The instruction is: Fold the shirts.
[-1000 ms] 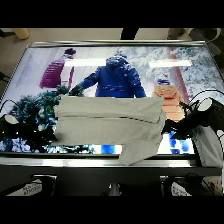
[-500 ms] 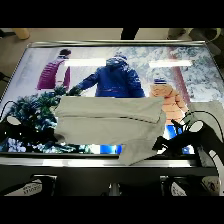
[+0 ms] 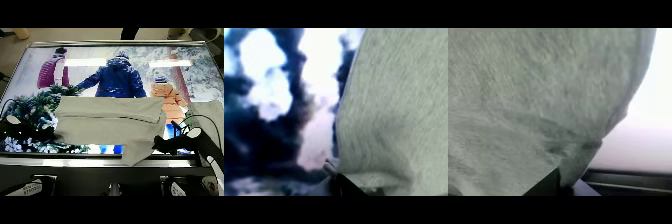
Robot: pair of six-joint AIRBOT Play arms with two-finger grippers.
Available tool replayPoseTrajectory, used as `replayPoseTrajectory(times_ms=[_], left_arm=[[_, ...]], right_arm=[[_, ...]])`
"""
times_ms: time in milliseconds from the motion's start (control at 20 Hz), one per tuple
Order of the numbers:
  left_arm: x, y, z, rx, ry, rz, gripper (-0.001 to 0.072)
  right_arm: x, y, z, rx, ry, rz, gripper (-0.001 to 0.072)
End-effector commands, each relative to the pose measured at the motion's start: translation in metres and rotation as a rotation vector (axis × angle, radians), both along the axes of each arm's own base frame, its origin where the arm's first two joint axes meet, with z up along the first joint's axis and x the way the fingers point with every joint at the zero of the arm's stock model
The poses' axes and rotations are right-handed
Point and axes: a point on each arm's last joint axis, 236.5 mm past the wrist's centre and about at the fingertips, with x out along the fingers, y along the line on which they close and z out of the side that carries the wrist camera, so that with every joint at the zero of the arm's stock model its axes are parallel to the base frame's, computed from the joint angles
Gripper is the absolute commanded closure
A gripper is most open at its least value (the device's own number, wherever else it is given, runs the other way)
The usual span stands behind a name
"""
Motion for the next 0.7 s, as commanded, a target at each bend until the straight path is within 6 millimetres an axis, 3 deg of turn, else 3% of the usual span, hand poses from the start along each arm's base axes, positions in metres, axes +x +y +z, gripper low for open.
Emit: replayPoseTrajectory(times_ms=[0, 100, 200, 300, 450, 650], left_arm=[[0.034, -0.003, 0.054, -0.018, -0.161, -0.016, 0.0685], [0.068, 0.000, 0.094, -0.004, -0.280, 0.006, 0.0688], [0.100, -0.004, 0.111, 0.014, -0.345, -0.024, 0.0687], [0.133, -0.014, 0.105, 0.011, -0.352, -0.062, 0.0686], [0.183, -0.009, 0.081, -0.015, -0.286, -0.002, 0.0685], [0.230, -0.007, 0.061, -0.035, -0.252, 0.003, 0.0685]], right_arm=[[0.039, 0.000, 0.053, 0.013, -0.143, 0.050, 0.0682], [0.094, -0.013, 0.102, -0.032, -0.301, 0.014, 0.0682], [0.146, -0.028, 0.125, -0.067, -0.404, -0.022, 0.0682], [0.187, -0.036, 0.120, -0.063, -0.417, -0.053, 0.0682], [0.243, -0.045, 0.103, -0.042, -0.430, -0.109, 0.0681], [0.288, -0.030, 0.073, -0.038, -0.445, -0.111, 0.0679]])
